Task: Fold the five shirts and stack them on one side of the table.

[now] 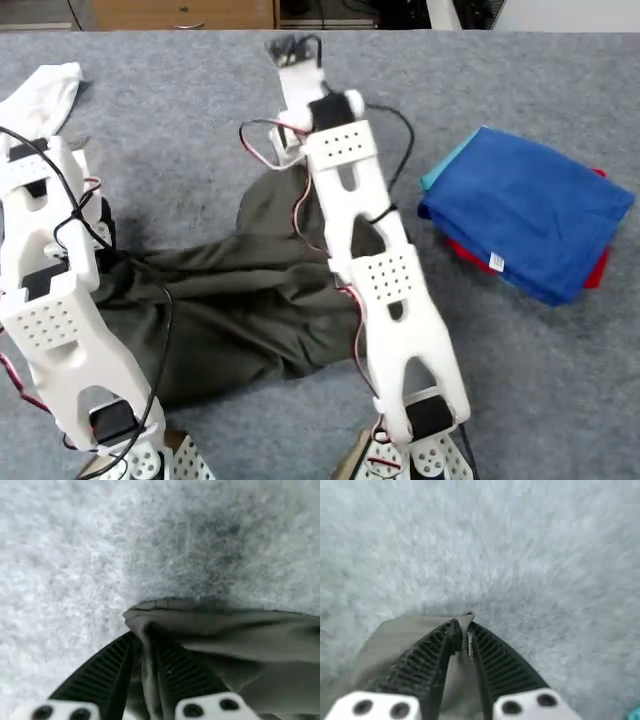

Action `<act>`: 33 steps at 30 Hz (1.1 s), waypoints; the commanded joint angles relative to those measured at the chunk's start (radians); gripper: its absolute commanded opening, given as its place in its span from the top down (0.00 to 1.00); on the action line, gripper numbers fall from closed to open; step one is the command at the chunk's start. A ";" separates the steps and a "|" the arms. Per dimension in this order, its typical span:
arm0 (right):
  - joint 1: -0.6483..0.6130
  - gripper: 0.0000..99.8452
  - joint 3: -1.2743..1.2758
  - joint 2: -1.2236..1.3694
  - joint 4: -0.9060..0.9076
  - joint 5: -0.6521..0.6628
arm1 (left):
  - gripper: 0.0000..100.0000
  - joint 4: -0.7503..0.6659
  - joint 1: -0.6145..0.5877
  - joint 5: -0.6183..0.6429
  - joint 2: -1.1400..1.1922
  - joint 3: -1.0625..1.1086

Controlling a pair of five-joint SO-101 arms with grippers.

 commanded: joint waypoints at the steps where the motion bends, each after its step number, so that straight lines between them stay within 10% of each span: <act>1: 0.021 1.00 -0.025 -0.160 0.011 -0.003 | 0.93 0.091 0.038 0.020 -0.094 -0.066; 19: 0.234 1.00 -0.022 0.004 0.032 0.077 | 0.74 0.104 -0.080 0.068 -0.211 -0.071; 33: 0.269 1.00 -0.110 0.173 -0.054 0.120 | 0.73 -0.041 -0.028 0.695 -0.200 -0.146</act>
